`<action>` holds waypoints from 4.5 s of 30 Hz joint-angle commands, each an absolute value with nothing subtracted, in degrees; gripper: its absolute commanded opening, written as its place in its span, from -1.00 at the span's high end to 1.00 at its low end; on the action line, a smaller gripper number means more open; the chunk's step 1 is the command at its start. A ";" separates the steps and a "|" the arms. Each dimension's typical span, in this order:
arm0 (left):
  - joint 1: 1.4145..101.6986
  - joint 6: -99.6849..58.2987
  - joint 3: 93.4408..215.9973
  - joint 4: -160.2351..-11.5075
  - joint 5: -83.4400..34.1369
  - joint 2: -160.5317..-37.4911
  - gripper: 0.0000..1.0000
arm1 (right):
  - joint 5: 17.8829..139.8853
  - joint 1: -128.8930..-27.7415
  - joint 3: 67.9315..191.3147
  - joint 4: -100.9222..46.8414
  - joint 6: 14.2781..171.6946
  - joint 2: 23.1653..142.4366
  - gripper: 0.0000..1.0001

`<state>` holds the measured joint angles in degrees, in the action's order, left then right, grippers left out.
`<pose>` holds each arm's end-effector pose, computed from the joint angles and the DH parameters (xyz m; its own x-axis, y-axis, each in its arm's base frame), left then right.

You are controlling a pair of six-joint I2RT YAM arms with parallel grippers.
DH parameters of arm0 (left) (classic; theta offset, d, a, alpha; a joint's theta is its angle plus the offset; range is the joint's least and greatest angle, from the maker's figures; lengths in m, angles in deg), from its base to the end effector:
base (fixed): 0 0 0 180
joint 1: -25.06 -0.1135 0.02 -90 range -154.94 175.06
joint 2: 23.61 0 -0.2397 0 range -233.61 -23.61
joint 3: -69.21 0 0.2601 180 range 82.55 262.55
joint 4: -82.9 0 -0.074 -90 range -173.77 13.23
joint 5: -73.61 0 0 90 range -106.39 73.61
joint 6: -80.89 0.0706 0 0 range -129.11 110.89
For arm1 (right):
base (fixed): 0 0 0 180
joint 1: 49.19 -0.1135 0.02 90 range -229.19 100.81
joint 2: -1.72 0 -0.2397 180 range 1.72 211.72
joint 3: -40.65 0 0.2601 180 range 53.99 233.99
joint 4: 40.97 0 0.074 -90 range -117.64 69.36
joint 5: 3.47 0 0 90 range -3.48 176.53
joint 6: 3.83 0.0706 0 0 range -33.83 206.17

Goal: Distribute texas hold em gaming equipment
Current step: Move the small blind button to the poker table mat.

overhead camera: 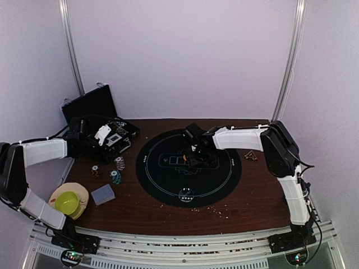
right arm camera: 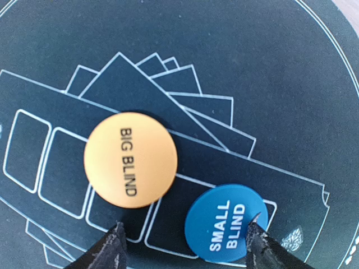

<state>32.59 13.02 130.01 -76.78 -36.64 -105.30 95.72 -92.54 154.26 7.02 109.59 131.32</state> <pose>0.3278 -0.0680 0.1655 -0.4615 0.4175 -0.7828 0.5991 0.7974 0.0722 0.3610 0.3253 0.0974 -0.8487 -0.2616 -0.4596 -0.3153 0.9480 0.0427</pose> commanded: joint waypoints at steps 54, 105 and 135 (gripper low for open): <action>32.78 12.82 130.27 -78.93 -37.37 -107.00 -0.96 | 86.43 -86.46 151.70 11.05 104.98 134.48 -0.07; 32.78 12.77 130.44 -78.94 -37.26 -107.63 -0.96 | 86.93 -96.19 164.36 11.96 104.73 132.70 -0.04; 32.79 12.42 130.63 -79.09 -37.71 -107.49 -0.95 | 82.73 -101.23 185.03 -0.85 106.56 149.64 -0.17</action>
